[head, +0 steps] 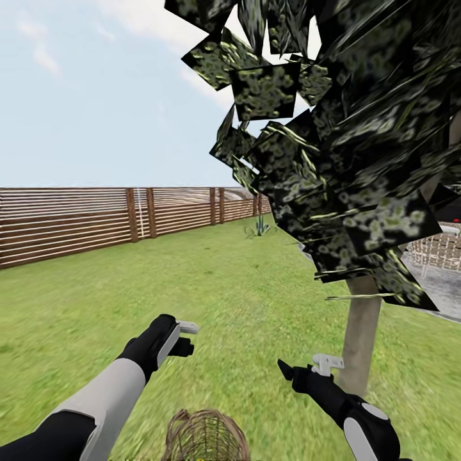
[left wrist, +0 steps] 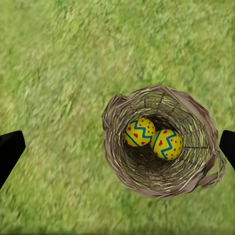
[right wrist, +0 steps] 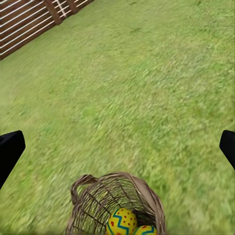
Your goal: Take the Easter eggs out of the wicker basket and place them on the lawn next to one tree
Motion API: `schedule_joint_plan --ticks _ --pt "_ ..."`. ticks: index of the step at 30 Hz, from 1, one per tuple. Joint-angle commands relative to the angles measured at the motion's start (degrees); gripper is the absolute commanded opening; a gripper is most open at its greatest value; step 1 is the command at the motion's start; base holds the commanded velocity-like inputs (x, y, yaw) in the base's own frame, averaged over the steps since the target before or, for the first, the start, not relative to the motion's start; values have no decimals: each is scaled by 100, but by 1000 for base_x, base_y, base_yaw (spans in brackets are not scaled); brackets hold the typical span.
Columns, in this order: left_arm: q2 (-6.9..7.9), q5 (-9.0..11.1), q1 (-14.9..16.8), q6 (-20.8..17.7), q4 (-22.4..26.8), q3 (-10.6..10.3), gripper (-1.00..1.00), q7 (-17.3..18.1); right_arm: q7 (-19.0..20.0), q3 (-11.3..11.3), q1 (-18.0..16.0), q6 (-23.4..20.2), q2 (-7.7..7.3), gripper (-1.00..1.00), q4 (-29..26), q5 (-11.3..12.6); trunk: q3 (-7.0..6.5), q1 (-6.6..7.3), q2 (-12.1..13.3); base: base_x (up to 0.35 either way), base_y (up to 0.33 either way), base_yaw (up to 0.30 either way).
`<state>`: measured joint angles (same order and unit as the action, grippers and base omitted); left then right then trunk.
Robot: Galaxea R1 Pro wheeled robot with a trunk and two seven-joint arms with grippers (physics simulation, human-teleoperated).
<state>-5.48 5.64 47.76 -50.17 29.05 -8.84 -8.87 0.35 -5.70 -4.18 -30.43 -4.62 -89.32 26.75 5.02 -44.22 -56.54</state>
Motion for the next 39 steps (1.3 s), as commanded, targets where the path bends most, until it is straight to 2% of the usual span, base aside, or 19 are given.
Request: schedule_joint_plan --ticks 1,19,39 --pt "3 57 5 -20 5 -32 100 -48 3 -1 -4 -24 -3 100 -6 10 18 -1 -7 0 0 88" --pt "3 39 5 -19 5 -54 100 -43 8 16 -4 21 -3 100 -6 14 160 -1 -7 0 0 16" --pt "3 31 5 -19 5 -56 100 -50 17 25 -4 -6 -3 100 24 11 304 -1 -7 0 0 -150"
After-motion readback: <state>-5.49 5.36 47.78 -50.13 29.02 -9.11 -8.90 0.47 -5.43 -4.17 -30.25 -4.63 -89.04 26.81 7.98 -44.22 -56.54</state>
